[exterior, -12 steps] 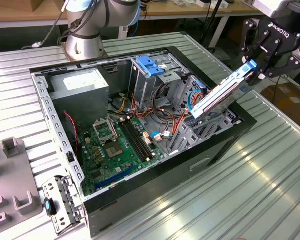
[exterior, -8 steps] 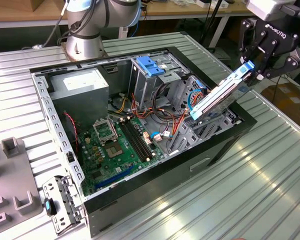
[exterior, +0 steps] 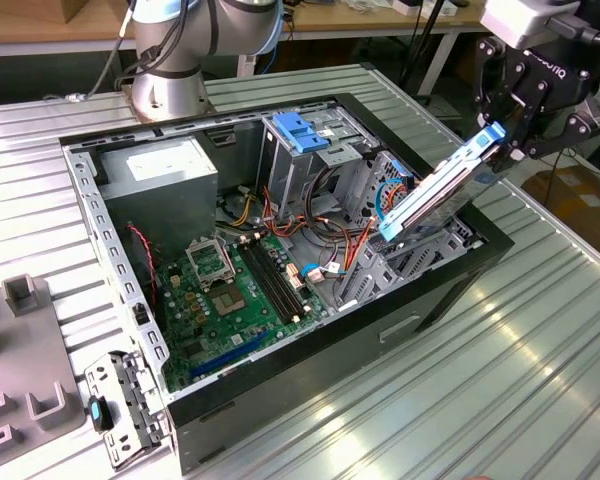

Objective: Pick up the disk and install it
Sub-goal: 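Insert the disk into the insertion slot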

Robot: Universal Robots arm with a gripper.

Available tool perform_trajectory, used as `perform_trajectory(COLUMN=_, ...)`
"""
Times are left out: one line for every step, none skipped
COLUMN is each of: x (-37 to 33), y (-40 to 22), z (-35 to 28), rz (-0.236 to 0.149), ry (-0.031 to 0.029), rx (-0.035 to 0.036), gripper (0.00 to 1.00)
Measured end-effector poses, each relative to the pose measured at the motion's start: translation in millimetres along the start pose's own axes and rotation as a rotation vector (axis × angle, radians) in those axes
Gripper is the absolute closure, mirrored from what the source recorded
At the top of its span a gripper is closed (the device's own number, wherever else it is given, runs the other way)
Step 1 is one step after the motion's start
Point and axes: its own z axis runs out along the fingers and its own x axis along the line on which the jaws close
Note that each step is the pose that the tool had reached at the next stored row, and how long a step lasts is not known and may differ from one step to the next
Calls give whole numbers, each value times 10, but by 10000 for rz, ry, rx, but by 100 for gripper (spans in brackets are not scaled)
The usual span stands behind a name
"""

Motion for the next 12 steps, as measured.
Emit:
perform_trajectory(x=0, y=0, z=0, rz=0, ry=0, rx=0, gripper=63)
perform_trajectory(x=-1, y=0, z=-1, rz=-1, ry=1, rx=0, gripper=63)
perform_trajectory(x=-1, y=1, z=-1, rz=0, ry=1, rx=0, gripper=63)
perform_trajectory(x=-1, y=1, z=-1, rz=0, ry=1, rx=0, gripper=63)
perform_trajectory(x=0, y=1, z=-1, rz=0, ry=1, rx=0, gripper=63)
perform_trajectory(x=-1, y=1, z=-1, rz=0, ry=0, rx=0, gripper=63)
perform_trajectory(x=0, y=2, z=-1, rz=0, ry=1, rx=0, gripper=64)
perform_trajectory(x=0, y=5, z=-1, rz=1, ry=-1, rx=9, gripper=64)
perform_trajectory(x=0, y=9, z=-2, rz=1, ry=-2, rx=20, gripper=64)
perform_trajectory(x=0, y=12, z=-3, rz=-1, ry=-2, rx=28, gripper=64)
perform_trajectory(x=1, y=19, z=-5, rz=-1, ry=-3, rx=32, gripper=64)
perform_trajectory(x=2, y=31, z=-11, rz=-4, ry=-2, rx=37, gripper=64)
